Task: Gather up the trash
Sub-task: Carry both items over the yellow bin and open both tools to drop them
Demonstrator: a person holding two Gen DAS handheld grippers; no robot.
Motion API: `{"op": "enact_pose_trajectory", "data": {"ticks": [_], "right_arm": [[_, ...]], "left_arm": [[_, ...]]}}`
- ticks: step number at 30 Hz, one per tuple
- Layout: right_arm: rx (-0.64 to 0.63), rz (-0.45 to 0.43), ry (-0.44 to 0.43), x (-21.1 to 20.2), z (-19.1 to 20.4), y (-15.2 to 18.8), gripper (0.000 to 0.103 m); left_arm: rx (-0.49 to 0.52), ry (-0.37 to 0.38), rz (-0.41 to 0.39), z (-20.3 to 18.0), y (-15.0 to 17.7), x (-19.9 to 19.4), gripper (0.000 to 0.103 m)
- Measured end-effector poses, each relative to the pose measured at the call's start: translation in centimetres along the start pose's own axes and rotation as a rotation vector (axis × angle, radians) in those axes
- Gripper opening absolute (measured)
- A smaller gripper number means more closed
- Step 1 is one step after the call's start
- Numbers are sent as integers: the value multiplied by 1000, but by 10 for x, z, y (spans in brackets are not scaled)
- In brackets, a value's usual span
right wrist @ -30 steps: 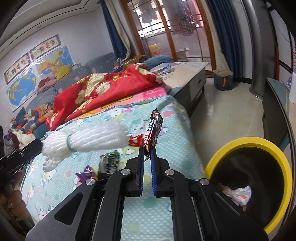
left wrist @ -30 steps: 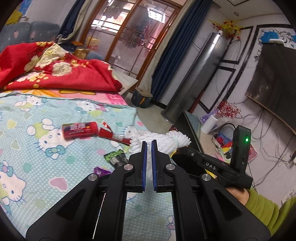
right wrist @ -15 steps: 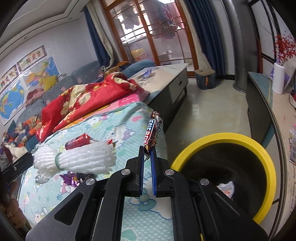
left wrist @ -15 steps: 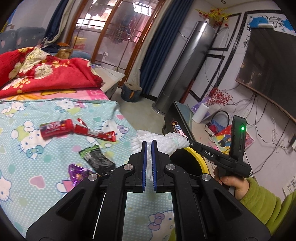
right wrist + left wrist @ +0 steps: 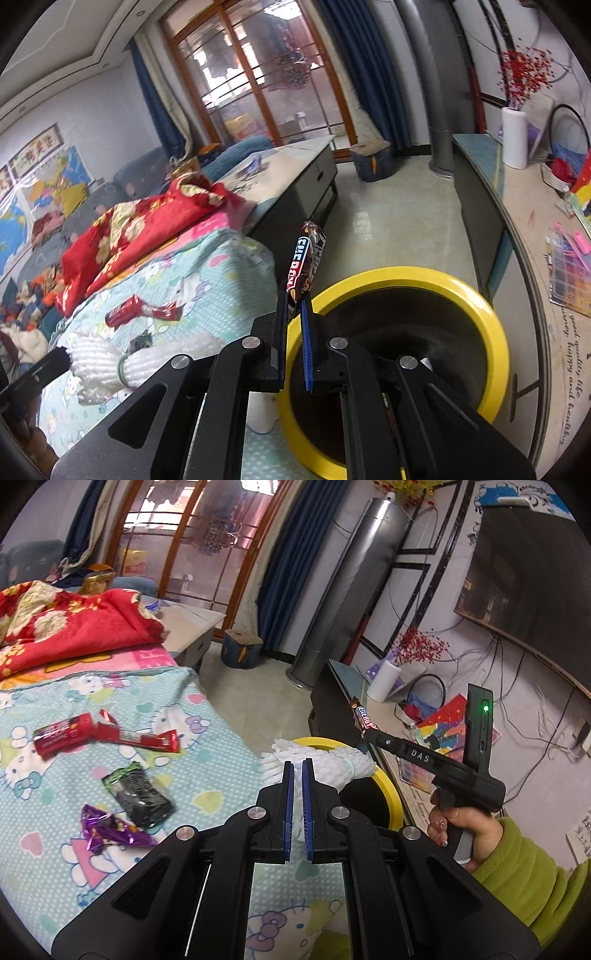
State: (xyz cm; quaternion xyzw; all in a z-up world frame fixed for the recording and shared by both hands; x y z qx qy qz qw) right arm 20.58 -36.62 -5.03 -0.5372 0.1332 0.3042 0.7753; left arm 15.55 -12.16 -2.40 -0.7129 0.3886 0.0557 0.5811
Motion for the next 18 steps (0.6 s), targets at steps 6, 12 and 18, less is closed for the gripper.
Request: {"op": "enact_pose_trajectory", "data": {"ticks": [6,12,18], "right_arm": [[36,-10,21,-9,-21,0,7],[64,-16,43,-18,-41,1,7],[76,-21,68,-25,-57,1,7]], "left_arm": [[44,6,17,-15,1,13,2],[79,15,39,-27,2,29,2],[123,23,60,-43,5,42,2]]}}
Point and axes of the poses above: each gripper's, at about its wrist camera, not at the fingertips, and x roughly the way its jaws point, z to its left, y to its underside, the point moved 5 cm from there along x, roughly the way its jaws point, and after that the axes turned 4 degrees about -y, right-handed, at the moved point
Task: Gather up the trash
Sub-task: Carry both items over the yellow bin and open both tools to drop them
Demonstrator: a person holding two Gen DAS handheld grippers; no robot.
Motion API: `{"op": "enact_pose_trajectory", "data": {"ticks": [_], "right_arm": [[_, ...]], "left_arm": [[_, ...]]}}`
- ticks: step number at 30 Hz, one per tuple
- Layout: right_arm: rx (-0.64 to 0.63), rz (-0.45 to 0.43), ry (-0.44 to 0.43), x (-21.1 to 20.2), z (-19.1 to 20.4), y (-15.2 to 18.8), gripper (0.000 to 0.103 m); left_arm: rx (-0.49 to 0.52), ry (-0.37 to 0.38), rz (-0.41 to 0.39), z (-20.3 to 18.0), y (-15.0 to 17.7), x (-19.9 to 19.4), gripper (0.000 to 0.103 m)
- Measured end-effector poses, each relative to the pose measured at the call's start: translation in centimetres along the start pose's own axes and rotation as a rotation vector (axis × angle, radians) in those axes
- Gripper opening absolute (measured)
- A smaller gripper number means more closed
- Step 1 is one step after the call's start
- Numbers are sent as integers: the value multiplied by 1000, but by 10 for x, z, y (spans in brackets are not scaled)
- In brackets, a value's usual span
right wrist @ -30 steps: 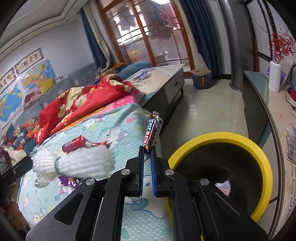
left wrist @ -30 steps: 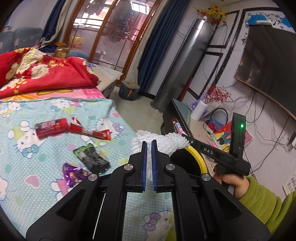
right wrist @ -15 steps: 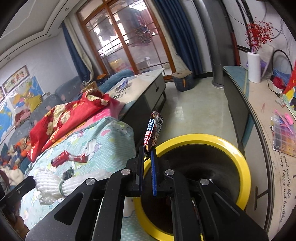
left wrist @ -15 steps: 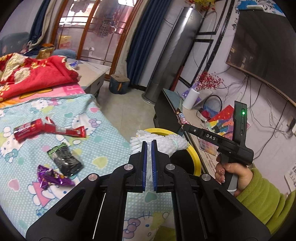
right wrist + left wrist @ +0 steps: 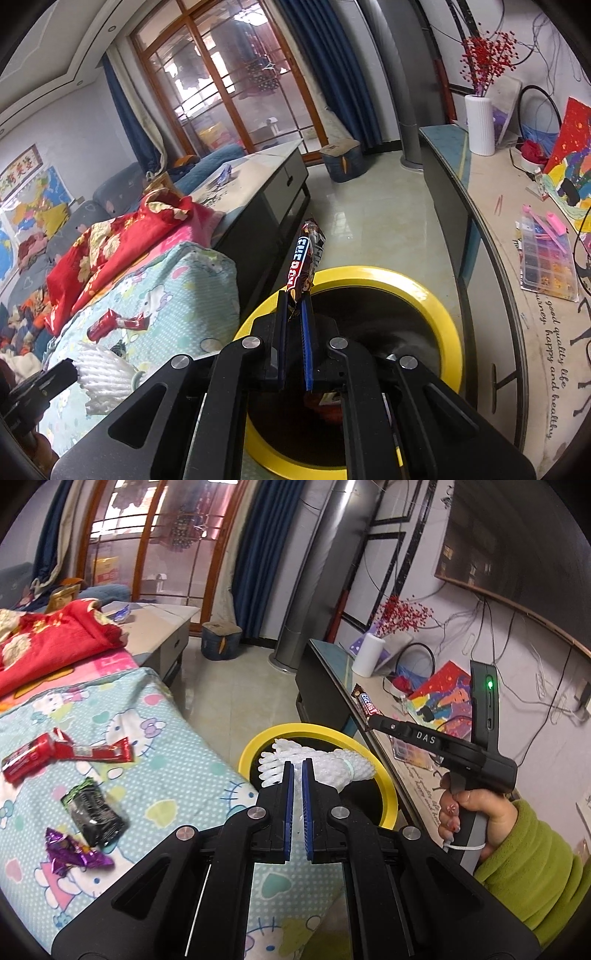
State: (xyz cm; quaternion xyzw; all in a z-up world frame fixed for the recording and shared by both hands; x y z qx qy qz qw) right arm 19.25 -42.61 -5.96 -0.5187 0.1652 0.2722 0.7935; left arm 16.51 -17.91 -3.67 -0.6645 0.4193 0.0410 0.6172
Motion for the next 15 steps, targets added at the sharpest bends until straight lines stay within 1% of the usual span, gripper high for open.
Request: {"op": "enact_pose_trajectory", "data": {"ticks": [9,15], "right_arm": [[26,6,9,-2,-19,-1,7],[37,32,11,2,-29,3,7]], "left_arm": [[54,8,34,-19,4,20,2],[84,8,64,-30,9,35,2]]}}
Point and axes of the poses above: each gripper's, at about its wrist camera, not at the fingertips, and x roughly the way its jaws point, z to its left, y to its underside, the point moved 5 cm from there along x, roughly the way its jaws point, and after that the axes turned 4 degrees about -y, right-handed, at the moved point
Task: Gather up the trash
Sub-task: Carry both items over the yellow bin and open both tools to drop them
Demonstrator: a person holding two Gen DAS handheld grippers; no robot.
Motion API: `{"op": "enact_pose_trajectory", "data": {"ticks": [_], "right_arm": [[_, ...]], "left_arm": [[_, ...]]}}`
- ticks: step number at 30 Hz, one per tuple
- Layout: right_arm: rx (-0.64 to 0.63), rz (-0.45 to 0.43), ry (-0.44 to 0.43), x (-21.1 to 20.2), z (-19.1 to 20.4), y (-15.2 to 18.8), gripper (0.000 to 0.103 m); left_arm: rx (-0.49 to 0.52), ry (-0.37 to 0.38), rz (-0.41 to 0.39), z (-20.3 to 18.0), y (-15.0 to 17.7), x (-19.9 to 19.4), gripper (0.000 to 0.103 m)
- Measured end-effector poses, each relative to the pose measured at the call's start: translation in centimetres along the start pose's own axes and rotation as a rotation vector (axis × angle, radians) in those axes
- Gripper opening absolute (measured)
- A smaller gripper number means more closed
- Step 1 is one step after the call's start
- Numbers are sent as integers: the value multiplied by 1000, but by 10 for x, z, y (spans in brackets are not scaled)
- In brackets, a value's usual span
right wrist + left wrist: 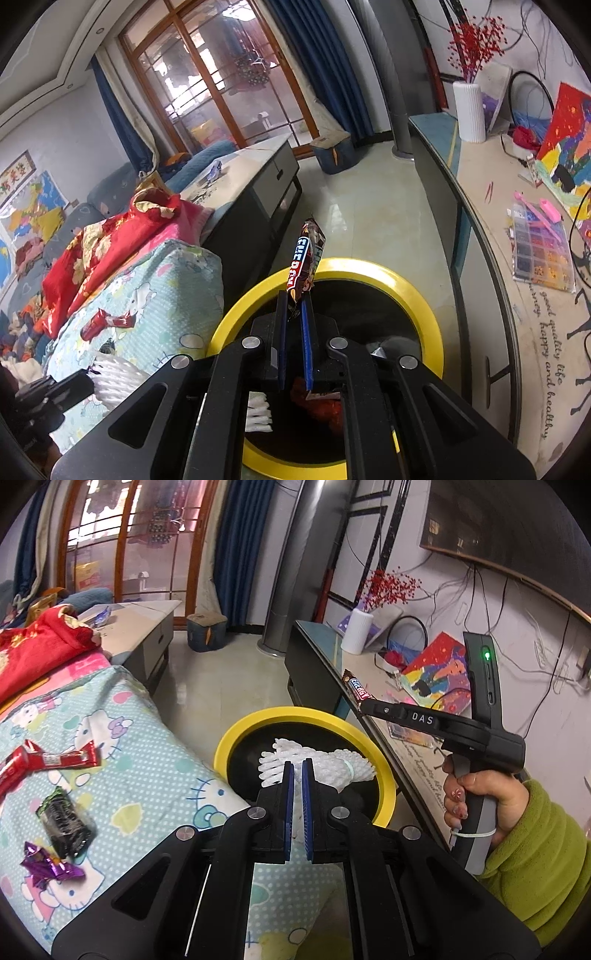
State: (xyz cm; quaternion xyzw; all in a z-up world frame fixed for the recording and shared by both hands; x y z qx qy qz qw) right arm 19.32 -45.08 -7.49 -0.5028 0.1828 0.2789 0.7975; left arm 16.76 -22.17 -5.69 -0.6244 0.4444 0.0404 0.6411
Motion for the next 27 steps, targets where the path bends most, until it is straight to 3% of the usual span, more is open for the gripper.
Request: {"op": "enact_pose_trajectory", "data": {"ticks": [21,22,23,24,25,27], "right_arm": [[34,76,-9,20,-20,16,7],[36,78,-11,21,-21,16,8],[37,79,-10,20,-21,16,15],[44,76,2,20,-24,16,23],[49,74,9,20,-25,16,41],[55,68,19,19,-27,17,47]], "left_arm": [[41,12,101,-21,17,44,2],[27,11,109,-20,17,47,8],[5,12,115,-17,16,49,16],[-10,16,117,-15,15,50,38],[-27,19,110,-13,14,50,51],[-44,20,99,-9,12,48,53]]}}
Point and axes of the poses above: each gripper's, at about its wrist camera, not at the fingertips, and x roughly the way its jaws point, z to its left, y to its underside, the point moved 5 cm from there along x, roughly the way its jaws point, and after that the axes turned 4 degrees about -y, right-handed, at the moved point
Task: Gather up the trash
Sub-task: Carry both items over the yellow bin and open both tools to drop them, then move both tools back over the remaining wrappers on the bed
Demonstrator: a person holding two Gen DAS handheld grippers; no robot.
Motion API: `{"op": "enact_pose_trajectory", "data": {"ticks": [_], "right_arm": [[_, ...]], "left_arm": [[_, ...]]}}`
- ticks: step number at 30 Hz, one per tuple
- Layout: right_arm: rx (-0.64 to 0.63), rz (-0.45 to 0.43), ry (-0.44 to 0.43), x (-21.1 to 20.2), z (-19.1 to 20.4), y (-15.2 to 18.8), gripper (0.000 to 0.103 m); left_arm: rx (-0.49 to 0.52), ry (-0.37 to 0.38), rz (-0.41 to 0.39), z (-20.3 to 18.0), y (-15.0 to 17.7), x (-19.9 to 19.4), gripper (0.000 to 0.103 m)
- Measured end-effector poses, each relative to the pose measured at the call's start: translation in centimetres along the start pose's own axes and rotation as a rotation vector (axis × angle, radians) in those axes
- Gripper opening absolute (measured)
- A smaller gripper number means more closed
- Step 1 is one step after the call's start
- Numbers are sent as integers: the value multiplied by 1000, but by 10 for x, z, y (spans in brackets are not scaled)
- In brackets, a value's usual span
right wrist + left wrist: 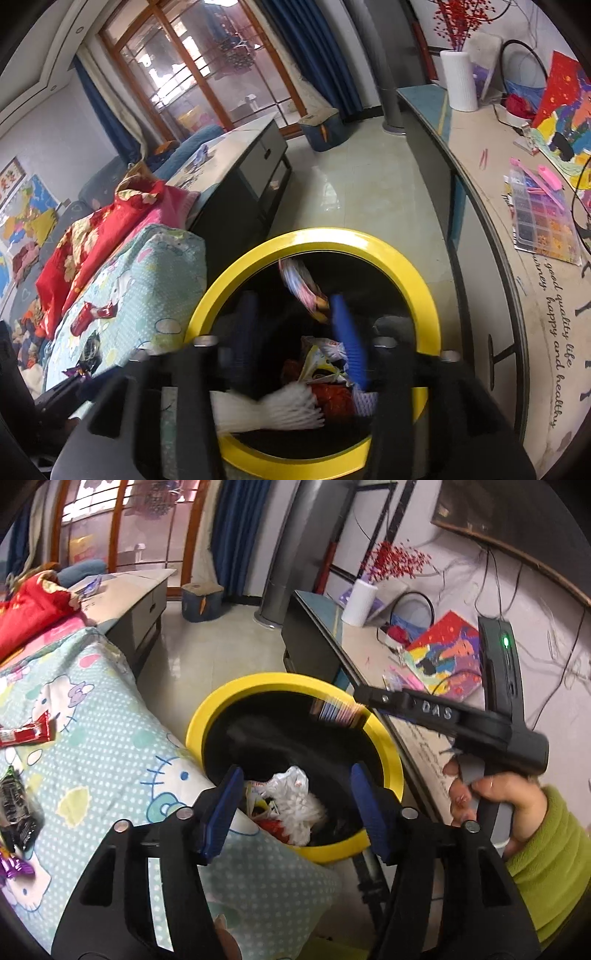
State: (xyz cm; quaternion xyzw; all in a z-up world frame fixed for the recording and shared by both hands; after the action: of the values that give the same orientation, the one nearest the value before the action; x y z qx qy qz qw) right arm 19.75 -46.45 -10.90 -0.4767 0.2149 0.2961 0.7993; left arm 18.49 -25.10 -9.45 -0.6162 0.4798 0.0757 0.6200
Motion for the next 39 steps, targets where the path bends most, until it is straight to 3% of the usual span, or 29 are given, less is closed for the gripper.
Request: {"op": "enact_pose_trajectory", "data": {"ticks": [4,8,18,39], "right_arm": [[-6,5,16,2,2,2,51],[-27,5,23,4,8,4,55],[-82,-34,19,-5,34,0,64],[-221,-39,-63,-12,110,10,65]], "left_arm": [[-35,-21,-17,9,-1,-6,78],[-65,-43,-33,18,0,-14,91],[-107,-110,-109,39,-1,-47,92],[-158,-244,-239,84,0,-110,92]]}}
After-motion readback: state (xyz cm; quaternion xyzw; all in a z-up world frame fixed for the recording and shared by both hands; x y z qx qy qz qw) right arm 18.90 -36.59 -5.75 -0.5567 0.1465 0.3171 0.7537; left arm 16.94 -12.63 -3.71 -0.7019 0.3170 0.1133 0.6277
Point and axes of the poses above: each gripper's, at about its wrist camera, not at the fingertips, and x roughly the way its jaws point, z to its left, y to its underside, the point moved 5 cm from there along x, roughly the way its jaws point, and after that the axes turned 4 degrees about -y, right-handed, at the moved point
